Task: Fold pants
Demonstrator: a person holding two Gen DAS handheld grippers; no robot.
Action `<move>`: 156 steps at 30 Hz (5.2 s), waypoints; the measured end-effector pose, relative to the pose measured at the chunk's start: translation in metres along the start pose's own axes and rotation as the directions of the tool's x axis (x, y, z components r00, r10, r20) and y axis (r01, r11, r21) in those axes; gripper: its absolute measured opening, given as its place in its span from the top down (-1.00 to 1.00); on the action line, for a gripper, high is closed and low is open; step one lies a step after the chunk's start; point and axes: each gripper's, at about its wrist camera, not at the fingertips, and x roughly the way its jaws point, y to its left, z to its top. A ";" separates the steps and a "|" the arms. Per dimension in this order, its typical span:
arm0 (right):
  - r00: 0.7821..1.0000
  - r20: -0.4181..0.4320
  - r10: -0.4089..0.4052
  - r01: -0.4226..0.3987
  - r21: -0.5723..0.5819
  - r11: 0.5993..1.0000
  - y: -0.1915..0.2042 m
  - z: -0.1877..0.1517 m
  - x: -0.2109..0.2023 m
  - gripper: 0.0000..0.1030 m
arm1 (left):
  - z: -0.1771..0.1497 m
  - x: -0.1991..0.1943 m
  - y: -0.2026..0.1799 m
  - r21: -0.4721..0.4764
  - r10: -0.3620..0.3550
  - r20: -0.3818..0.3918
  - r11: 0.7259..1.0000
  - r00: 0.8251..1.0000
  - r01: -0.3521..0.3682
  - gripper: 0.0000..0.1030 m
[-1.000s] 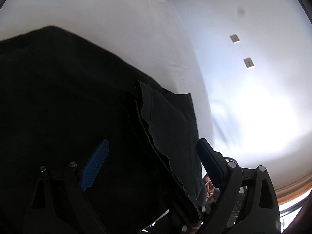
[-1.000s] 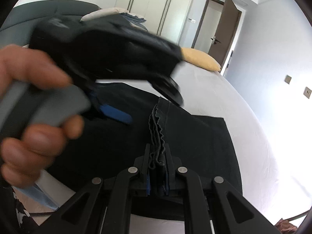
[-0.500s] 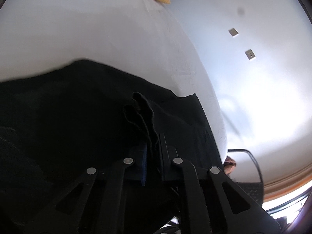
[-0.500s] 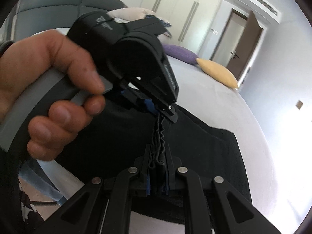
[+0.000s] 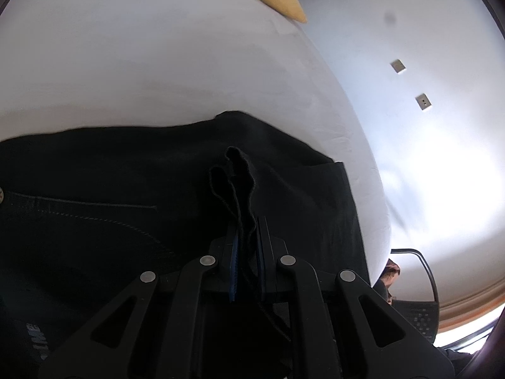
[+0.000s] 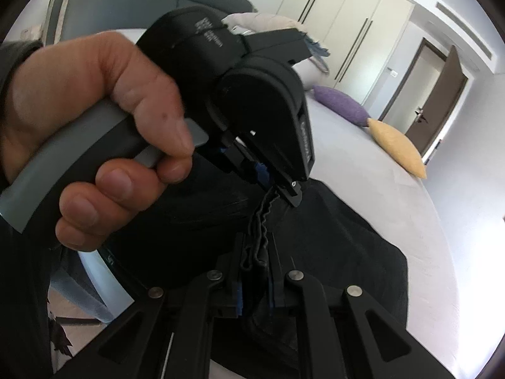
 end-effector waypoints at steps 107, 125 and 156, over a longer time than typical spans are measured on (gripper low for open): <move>0.759 0.288 0.584 -0.396 0.916 0.064 -0.223 -0.209 0.008 1.00 | -0.245 -0.176 0.137 -0.496 0.112 0.614 0.825 0.781 0.271 -0.91; 0.752 0.290 0.592 -0.405 0.912 0.068 -0.221 -0.203 0.004 1.00 | -0.243 -0.151 0.187 -0.530 0.003 0.662 0.710 0.750 0.464 -0.54; 0.600 0.055 0.798 -0.468 0.833 0.295 -0.127 -0.019 0.136 1.00 | -0.180 -0.178 0.078 -0.315 0.234 0.606 0.948 0.760 -0.040 0.67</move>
